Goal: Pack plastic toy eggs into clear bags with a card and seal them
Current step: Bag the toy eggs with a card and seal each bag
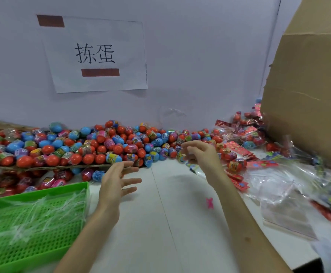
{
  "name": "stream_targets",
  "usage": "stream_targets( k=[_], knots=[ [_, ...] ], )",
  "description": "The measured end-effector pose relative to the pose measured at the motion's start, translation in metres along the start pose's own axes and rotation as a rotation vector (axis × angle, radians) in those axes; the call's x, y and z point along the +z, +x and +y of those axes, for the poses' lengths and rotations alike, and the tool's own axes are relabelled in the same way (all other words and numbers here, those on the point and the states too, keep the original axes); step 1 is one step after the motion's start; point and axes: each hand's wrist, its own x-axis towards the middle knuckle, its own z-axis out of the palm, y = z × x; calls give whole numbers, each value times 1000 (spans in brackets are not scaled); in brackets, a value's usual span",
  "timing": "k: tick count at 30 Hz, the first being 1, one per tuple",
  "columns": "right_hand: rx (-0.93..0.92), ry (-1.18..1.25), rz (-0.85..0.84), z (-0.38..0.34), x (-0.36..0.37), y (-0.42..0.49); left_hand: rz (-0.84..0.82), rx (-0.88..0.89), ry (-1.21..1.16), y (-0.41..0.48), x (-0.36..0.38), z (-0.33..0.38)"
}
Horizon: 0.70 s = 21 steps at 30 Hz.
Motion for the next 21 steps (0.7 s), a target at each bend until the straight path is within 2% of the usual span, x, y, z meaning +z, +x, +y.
stream_targets(
  k=[4, 7, 13, 16, 21],
  knots=[
    [-93, -379, 72, 11, 1, 0, -30, 17, 98, -1, 1, -2],
    [-61, -589, 157, 20, -8, 4, -45, 63, 200, -3, 2, -2],
    [127, -976, 5, 36, -12, 4, -77, 186, 384, -6, 2, -6],
    [86, -969, 33, 40, -12, 6, -75, 195, 406, -5, 1, -7],
    [-10, -827, 56, 43, -9, 5, -76, 201, 413, -4, 1, -9]
  ],
)
